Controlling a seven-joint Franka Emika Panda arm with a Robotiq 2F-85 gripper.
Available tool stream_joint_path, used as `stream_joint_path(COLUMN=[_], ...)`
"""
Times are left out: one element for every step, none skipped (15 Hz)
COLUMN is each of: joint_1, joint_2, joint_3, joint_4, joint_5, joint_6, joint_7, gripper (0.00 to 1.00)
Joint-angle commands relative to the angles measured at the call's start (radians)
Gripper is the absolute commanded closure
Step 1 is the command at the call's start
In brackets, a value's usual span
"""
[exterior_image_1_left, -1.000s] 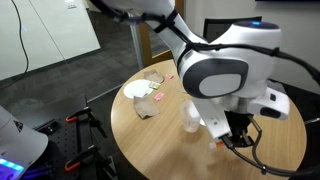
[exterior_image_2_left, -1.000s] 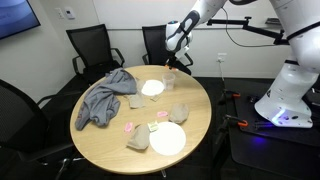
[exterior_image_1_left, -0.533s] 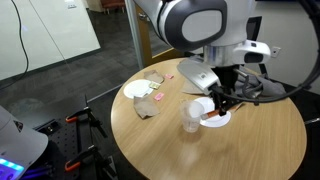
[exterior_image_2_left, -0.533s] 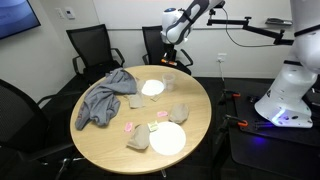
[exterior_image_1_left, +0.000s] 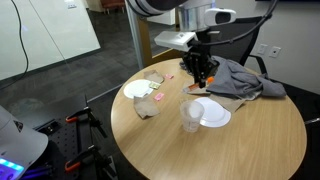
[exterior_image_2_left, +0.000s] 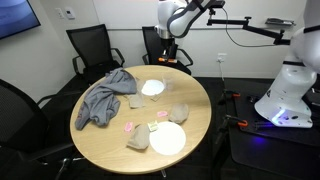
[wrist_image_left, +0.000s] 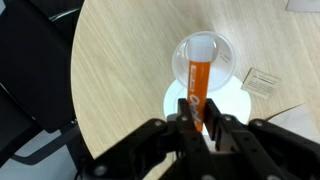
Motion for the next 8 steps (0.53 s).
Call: stream_joint_path(joint_1=[0.033,0.04,0.049,0.056,0.064,0.072,0.081,0.089], joint_2=[-0.089,-0.096,-0.102,-0.106,-0.108,-0.108,-0.104,-0.097], joint_3=[0.029,0.04,0.051,0.063,0.075,0.082,0.093,0.101], joint_4=[-0.06,-0.062,-0.064,-0.068,-0.069,-0.074,-0.075,-0.074], joint_5=[-0.028,-0.024,-0.022,-0.017,-0.016,-0.022,-0.021,-0.023], joint_6=[-0.04,-0.049,-0.057,-0.063,-0.071,-0.067,-0.068,-0.066], joint_7=[0.019,0.014,0.013,0.011,0.01,0.018,0.018,0.02], gripper=[0.95,0.95,0.95,0.95,0.95,0.95,0.95,0.95])
